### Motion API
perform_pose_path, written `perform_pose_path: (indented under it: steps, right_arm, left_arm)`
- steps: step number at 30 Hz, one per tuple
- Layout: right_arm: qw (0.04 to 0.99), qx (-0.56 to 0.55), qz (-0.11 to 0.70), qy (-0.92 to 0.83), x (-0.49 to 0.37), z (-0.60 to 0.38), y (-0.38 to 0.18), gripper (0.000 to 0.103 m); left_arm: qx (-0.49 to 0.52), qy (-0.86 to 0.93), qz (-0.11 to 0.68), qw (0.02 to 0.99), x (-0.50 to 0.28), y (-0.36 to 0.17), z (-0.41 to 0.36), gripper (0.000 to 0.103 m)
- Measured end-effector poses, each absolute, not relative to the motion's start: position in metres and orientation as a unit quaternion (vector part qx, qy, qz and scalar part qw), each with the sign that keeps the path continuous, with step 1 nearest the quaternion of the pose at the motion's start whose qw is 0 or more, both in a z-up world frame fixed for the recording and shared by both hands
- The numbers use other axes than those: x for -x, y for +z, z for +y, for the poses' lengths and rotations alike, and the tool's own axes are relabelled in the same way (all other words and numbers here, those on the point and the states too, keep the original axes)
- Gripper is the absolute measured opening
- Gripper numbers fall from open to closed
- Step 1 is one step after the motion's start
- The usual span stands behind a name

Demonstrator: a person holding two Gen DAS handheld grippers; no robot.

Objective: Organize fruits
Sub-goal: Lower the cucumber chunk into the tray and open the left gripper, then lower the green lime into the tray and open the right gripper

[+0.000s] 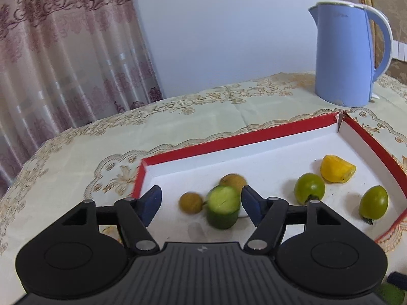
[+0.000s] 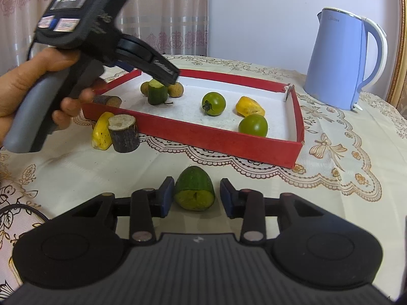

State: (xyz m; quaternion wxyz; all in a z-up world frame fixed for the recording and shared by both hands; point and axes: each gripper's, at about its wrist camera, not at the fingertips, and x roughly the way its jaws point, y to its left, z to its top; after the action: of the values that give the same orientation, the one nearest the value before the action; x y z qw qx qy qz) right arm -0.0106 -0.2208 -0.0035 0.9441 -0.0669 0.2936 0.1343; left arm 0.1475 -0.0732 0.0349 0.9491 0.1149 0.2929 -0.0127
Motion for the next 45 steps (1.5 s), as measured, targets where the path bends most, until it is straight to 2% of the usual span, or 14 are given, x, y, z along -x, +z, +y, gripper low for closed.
perform_pose_path:
  steps: [4, 5, 7, 15, 31, 45]
  right_arm:
    - [0.944, 0.07, 0.293, 0.136, 0.011, -0.219, -0.003, 0.032]
    - [0.944, 0.071, 0.292, 0.137, 0.012, -0.219, -0.003, 0.03]
    - [0.944, 0.071, 0.292, 0.137, 0.012, -0.219, -0.003, 0.03]
    - [0.946, 0.07, 0.289, 0.132, 0.013, -0.219, -0.002, 0.03]
    - [0.95, 0.071, 0.271, 0.138, 0.013, -0.212, 0.012, 0.03]
    - [0.953, 0.094, 0.249, 0.143, -0.023, -0.2, 0.037, 0.03]
  left_arm:
    - [-0.07, 0.01, 0.275, 0.959, -0.12, 0.041, -0.044, 0.07]
    - [-0.06, 0.017, 0.269, 0.961, -0.114, 0.042, -0.037, 0.076]
    - [-0.04, 0.046, 0.25, 0.966, -0.1, 0.043, -0.02, 0.081]
    - [-0.003, 0.108, 0.187, 0.976, -0.087, 0.036, 0.019, 0.081]
    - [-0.025, 0.127, 0.21, 0.969, -0.093, 0.026, 0.025, 0.081]
    - [-0.025, 0.125, 0.228, 0.965, -0.096, 0.021, 0.026, 0.082]
